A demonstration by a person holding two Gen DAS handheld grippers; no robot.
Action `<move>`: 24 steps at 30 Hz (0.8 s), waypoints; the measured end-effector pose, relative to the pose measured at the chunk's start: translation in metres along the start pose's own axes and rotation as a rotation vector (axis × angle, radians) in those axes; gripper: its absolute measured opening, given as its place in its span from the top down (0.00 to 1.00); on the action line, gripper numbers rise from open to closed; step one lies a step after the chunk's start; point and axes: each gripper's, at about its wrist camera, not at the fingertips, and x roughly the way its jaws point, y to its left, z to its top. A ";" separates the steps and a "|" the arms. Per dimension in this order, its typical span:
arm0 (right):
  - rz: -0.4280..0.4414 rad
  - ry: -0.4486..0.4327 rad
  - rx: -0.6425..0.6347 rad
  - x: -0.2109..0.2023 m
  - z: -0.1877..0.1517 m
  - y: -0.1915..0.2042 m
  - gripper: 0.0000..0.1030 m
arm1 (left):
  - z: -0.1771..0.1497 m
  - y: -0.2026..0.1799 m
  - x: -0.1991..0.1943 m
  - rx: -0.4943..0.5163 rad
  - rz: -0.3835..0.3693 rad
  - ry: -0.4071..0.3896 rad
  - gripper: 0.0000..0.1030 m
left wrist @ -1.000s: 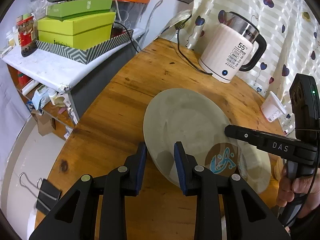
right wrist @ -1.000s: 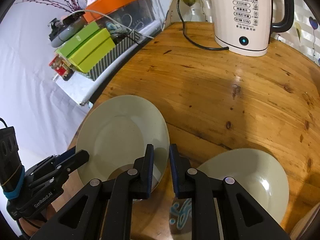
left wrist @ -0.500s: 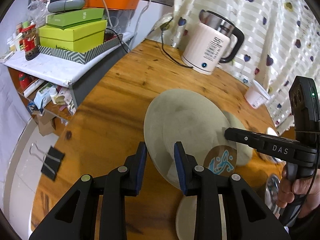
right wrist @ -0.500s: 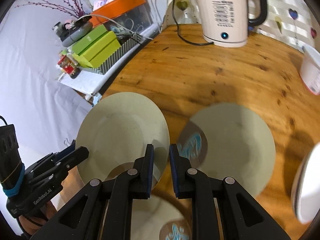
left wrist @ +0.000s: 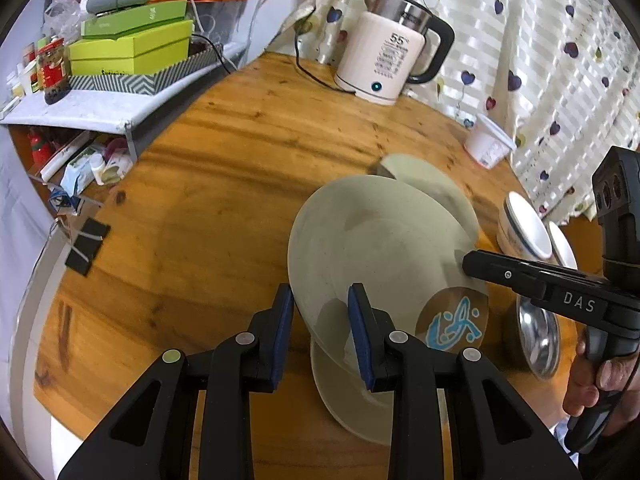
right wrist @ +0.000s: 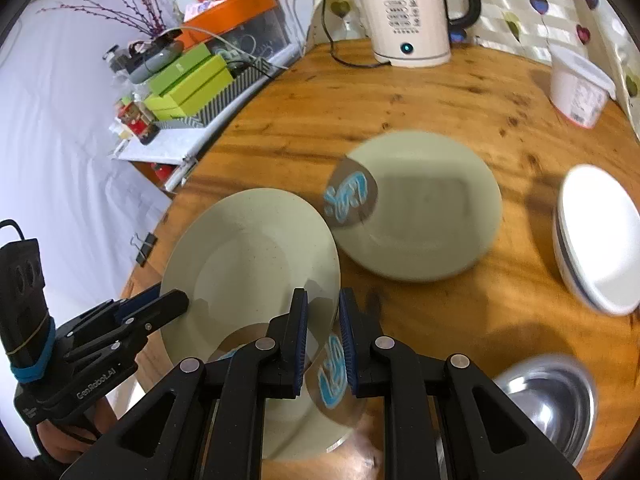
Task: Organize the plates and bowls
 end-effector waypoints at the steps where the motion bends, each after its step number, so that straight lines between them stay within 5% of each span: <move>1: -0.002 0.001 0.003 0.000 -0.003 0.000 0.85 | -0.003 -0.001 0.000 0.004 -0.001 0.003 0.71; 24: -0.012 0.031 0.057 -0.002 -0.049 -0.015 0.85 | -0.035 -0.014 0.004 0.044 0.003 0.060 0.71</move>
